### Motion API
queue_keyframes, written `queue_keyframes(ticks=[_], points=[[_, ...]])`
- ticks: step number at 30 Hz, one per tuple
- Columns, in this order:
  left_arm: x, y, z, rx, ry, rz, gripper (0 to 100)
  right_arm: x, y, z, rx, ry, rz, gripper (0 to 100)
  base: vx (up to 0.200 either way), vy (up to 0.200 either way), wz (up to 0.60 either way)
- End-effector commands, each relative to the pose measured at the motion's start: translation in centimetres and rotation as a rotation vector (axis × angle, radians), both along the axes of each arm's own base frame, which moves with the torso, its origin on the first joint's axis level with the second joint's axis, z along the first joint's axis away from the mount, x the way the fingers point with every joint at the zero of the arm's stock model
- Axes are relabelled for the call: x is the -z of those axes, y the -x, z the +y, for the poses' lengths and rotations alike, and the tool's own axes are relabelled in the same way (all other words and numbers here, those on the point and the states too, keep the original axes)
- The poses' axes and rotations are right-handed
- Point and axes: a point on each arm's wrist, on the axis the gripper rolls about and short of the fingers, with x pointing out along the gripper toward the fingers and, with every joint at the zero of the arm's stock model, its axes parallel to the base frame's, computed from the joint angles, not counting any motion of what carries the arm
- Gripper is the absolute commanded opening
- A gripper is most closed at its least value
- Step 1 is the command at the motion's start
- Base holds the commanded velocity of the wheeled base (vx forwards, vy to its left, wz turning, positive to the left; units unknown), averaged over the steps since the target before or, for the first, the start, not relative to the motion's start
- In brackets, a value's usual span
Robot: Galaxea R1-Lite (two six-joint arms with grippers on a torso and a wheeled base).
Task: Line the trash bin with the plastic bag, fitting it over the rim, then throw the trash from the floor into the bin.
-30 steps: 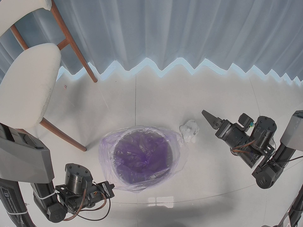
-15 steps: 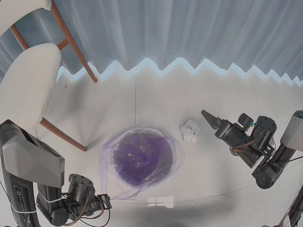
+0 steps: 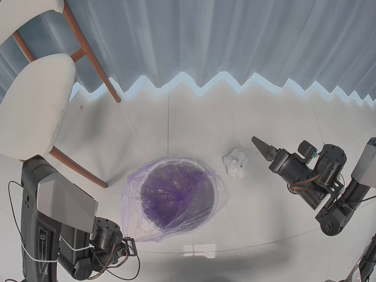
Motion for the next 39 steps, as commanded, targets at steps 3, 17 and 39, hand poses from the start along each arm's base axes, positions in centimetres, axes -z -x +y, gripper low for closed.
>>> queue_keyframes(ticks=[3,17,39], points=[[-1.4,0.3,-0.1,0.010,0.002,-0.049,0,2.6,2.6,1.8,-0.123,0.041,0.152,100,0.000,0.000,0.00],[0.2,1.3,0.3,0.014,-0.064,0.033,0,2.4,2.4,2.2,-0.137,0.037,0.135,100,0.000,0.000,0.00],[3.3,-3.6,-0.4,0.145,-0.382,-0.088,0,2.4,2.4,2.2,-0.135,0.035,0.135,100,0.000,0.000,0.00]])
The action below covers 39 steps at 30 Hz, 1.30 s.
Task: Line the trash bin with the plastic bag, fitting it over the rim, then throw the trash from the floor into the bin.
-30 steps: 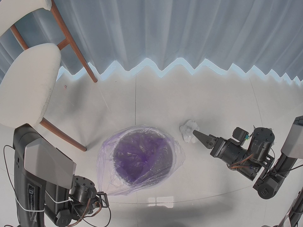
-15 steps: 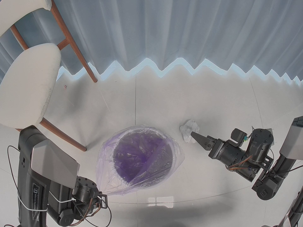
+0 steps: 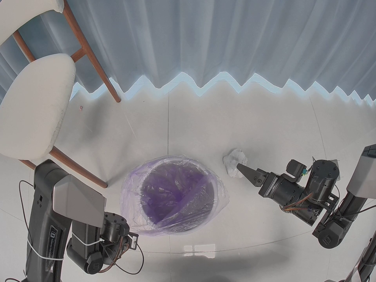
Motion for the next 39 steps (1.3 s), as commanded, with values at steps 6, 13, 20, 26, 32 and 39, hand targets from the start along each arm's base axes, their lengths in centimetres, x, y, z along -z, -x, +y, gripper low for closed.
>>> queue_keyframes(ticks=[6,13,20,26,32,39], points=[[1.8,-0.5,0.4,-0.015,-0.012,0.038,0,0.6,-0.1,0.1,0.000,0.007,0.017,100,0.000,0.000,0.00],[1.9,-0.5,0.6,-0.018,-0.006,0.043,0,1.3,-0.5,0.2,-0.001,0.009,0.013,100,0.000,0.000,0.00],[1.8,-0.2,0.7,-0.025,-0.003,0.050,100,1.2,-0.4,0.2,-0.001,0.008,0.012,100,0.000,0.000,0.00],[-1.0,3.6,0.1,-0.051,0.097,0.084,100,1.2,-0.4,0.2,0.001,0.008,0.010,100,0.000,0.000,0.00],[-5.2,6.1,0.0,-0.113,0.233,-0.003,100,1.1,-0.4,0.0,0.006,0.005,0.008,100,0.000,0.000,0.00],[-9.7,6.5,-0.4,-0.103,0.358,-0.184,100,1.2,-0.5,0.1,0.006,0.006,0.011,100,0.000,0.000,0.00]])
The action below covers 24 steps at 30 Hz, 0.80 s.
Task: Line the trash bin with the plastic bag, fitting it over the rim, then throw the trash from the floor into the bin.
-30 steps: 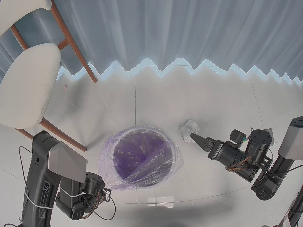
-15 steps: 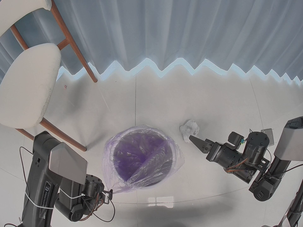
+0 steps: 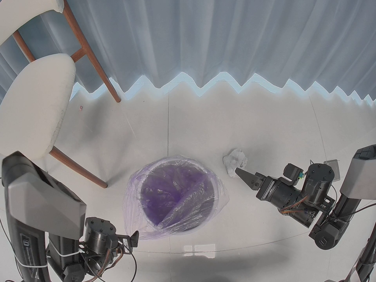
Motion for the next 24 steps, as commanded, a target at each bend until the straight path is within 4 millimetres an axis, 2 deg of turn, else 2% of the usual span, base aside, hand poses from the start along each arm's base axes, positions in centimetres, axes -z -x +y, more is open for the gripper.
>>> queue_keyframes(ticks=[1,2,3,5,9,14,16,20,24], points=[[-5.1,1.3,-0.5,0.014,0.138,-0.189,100,0.0,-0.1,0.0,0.002,-0.005,-0.010,100,0.000,0.000,0.00],[-5.3,1.4,-0.5,0.014,0.144,-0.198,100,0.0,-0.1,0.0,0.002,-0.006,-0.011,100,0.000,0.000,0.00],[-7.0,1.6,-0.1,0.011,0.188,-0.265,100,-0.1,-0.1,0.0,0.002,-0.005,-0.013,100,0.000,0.000,0.00],[-8.3,1.4,0.4,-0.002,0.225,-0.319,100,-0.1,-0.1,0.0,0.002,-0.005,-0.013,100,0.000,0.000,0.00],[-9.3,-1.1,2.6,-0.039,0.226,-0.377,100,0.0,-0.1,0.0,0.002,-0.004,-0.012,100,0.000,0.000,0.00],[-8.8,-3.0,3.7,-0.034,0.224,-0.367,100,-0.3,-0.1,-0.1,0.003,-0.008,-0.022,100,0.000,0.000,0.00],[-8.3,-4.7,3.9,-0.063,0.220,-0.372,100,-0.4,-0.2,-0.1,0.005,-0.009,-0.025,100,0.000,0.000,0.00],[-7.0,-7.3,3.7,-0.080,0.215,-0.365,100,-0.4,-0.2,-0.1,0.005,-0.009,-0.025,100,0.000,0.000,0.00],[-5.8,-8.5,3.1,-0.067,0.213,-0.348,100,-0.4,-0.2,-0.1,0.005,-0.008,-0.027,100,0.000,0.000,0.00]])
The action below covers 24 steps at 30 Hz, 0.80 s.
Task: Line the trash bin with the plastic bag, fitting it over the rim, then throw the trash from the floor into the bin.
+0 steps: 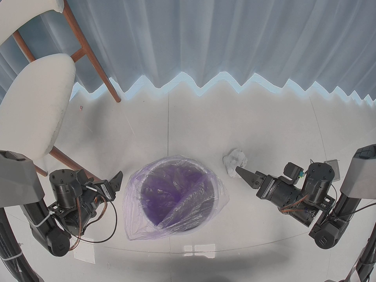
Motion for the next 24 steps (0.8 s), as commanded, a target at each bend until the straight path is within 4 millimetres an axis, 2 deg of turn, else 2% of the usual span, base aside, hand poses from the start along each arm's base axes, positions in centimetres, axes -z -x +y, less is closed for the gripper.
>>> queue_keyframes(ticks=[1,15,17,24], points=[[2.3,-2.5,-0.4,0.003,-0.010,0.040,100,-0.3,0.0,0.0,-0.001,-0.005,-0.021,100,0.000,0.000,0.00],[4.6,-4.1,-0.4,0.060,-0.008,0.090,100,-0.1,0.0,0.1,-0.004,0.000,-0.017,100,0.000,0.000,0.00],[5.2,-5.4,-0.4,0.046,-0.006,0.079,100,0.0,0.1,0.2,-0.009,0.001,-0.012,100,0.000,0.000,0.00],[6.8,-6.6,-0.6,0.040,-0.011,0.094,100,0.0,0.0,0.2,-0.008,0.003,-0.013,100,0.000,0.000,0.00]])
